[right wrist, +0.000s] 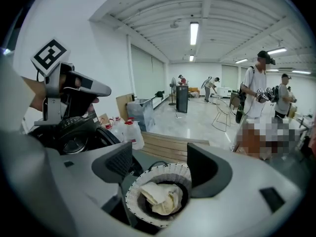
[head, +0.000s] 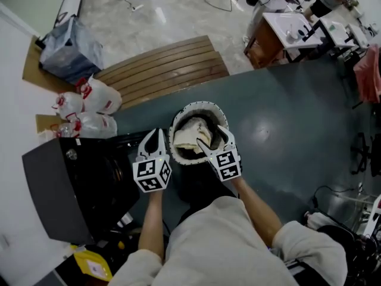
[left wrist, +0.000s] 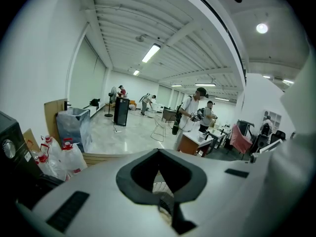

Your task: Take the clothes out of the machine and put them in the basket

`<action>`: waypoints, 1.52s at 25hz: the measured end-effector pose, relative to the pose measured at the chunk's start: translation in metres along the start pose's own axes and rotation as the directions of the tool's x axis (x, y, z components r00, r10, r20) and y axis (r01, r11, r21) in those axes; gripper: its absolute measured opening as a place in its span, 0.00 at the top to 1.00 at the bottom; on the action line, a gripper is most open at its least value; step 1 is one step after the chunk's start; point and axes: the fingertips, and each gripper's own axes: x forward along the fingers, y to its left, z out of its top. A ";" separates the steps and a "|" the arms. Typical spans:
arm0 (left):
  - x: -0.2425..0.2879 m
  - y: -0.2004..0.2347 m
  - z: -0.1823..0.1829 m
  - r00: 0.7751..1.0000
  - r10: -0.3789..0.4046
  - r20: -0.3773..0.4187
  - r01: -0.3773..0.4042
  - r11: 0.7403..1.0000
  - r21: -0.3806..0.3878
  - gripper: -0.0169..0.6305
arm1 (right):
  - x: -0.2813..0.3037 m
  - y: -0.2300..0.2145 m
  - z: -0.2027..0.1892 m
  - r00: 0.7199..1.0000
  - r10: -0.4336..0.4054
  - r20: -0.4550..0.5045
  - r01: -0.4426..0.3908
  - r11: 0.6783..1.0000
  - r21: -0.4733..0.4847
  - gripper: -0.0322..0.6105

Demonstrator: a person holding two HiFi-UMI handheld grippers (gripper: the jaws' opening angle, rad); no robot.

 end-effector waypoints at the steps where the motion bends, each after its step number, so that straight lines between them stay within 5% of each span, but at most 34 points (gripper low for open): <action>1: 0.001 0.001 0.000 1.000 0.001 0.002 -0.001 1.000 -0.003 0.95 | 0.000 0.000 0.001 1.000 0.000 0.002 0.000 1.000 0.002 0.40; 5: 0.001 0.000 0.005 1.000 0.003 0.014 -0.003 1.000 -0.008 0.95 | 0.000 -0.004 0.008 1.000 -0.004 0.008 0.004 1.000 0.001 0.51; 10: -0.002 0.001 0.012 0.999 0.013 0.033 -0.012 1.000 -0.013 0.95 | -0.004 -0.011 0.020 1.000 -0.022 0.012 0.022 1.000 -0.009 0.86; 12: -0.005 0.001 0.016 0.999 0.013 0.039 -0.013 1.000 -0.009 0.95 | -0.006 -0.012 0.026 0.999 -0.028 0.017 0.028 1.000 -0.011 0.91; 20: -0.025 0.008 0.032 0.996 0.048 0.077 -0.048 0.999 -0.011 0.95 | -0.013 0.003 0.057 0.998 0.035 0.055 -0.032 0.998 -0.059 0.92; 26: -0.073 0.048 0.053 0.974 0.172 0.150 -0.168 0.985 -0.038 0.95 | -0.001 0.057 0.105 0.980 0.166 0.112 -0.148 0.977 -0.154 0.92; 32: -0.156 0.111 0.064 0.903 0.371 0.218 -0.357 0.929 -0.103 0.95 | 0.013 0.146 0.154 0.925 0.353 0.141 -0.306 0.911 -0.276 0.92; 38: -0.270 0.171 0.050 0.758 0.602 0.252 -0.564 0.798 -0.212 0.95 | 0.015 0.268 0.175 0.814 0.572 0.099 -0.489 0.767 -0.415 0.92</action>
